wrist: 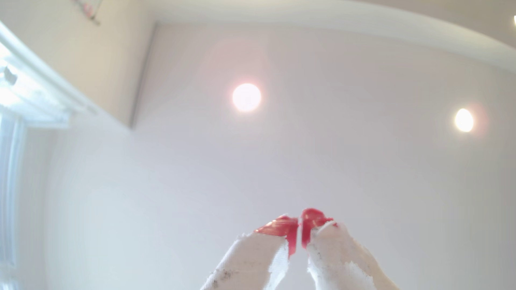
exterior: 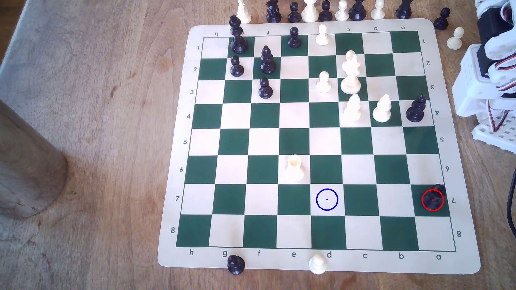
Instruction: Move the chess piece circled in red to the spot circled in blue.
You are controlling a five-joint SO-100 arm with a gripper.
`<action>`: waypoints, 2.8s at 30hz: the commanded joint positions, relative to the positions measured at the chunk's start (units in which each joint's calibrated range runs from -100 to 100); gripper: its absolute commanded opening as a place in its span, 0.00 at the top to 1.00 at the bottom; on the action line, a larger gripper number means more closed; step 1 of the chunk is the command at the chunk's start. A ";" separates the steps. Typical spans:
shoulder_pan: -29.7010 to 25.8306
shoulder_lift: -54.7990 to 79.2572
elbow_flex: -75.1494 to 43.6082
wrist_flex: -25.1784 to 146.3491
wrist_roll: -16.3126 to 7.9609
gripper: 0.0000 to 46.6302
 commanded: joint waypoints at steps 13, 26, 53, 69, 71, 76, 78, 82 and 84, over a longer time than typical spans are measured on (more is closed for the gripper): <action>-11.59 0.14 -11.06 61.79 -0.34 1.00; -9.94 0.22 -27.57 134.76 -0.39 1.00; -35.29 13.64 -38.99 185.05 -10.16 0.43; -41.62 27.13 -32.91 174.81 -11.62 0.65; -42.87 27.90 -32.28 173.58 -12.31 0.53; -44.36 35.71 -32.10 169.16 -12.55 0.54; -44.36 38.00 -32.01 167.93 -12.36 0.54; -44.36 40.72 -32.19 166.87 -12.21 0.57; -45.14 42.25 -32.55 166.13 -12.50 0.60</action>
